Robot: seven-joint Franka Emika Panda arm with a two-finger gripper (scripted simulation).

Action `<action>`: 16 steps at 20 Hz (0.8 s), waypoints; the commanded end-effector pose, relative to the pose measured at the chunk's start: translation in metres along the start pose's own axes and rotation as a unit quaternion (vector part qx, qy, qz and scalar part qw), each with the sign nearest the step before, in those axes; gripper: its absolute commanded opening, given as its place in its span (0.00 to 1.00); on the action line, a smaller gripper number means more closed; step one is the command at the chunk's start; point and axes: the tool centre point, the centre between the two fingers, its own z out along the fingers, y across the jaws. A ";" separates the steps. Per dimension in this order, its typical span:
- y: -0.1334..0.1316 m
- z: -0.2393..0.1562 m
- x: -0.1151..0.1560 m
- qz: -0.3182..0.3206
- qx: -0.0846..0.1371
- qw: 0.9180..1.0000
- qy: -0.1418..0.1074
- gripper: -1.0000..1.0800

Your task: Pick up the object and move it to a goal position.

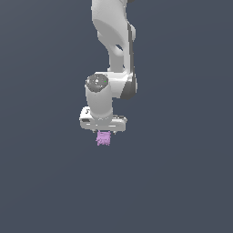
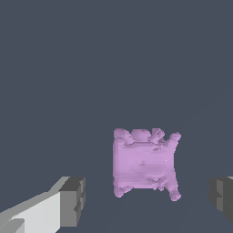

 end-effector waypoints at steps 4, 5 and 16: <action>0.011 0.017 -0.003 0.003 0.001 1.000 -0.003 0.96; 0.011 0.017 -0.003 0.003 0.001 1.000 -0.003 0.96; 0.011 0.049 -0.005 0.003 0.001 1.000 -0.003 0.96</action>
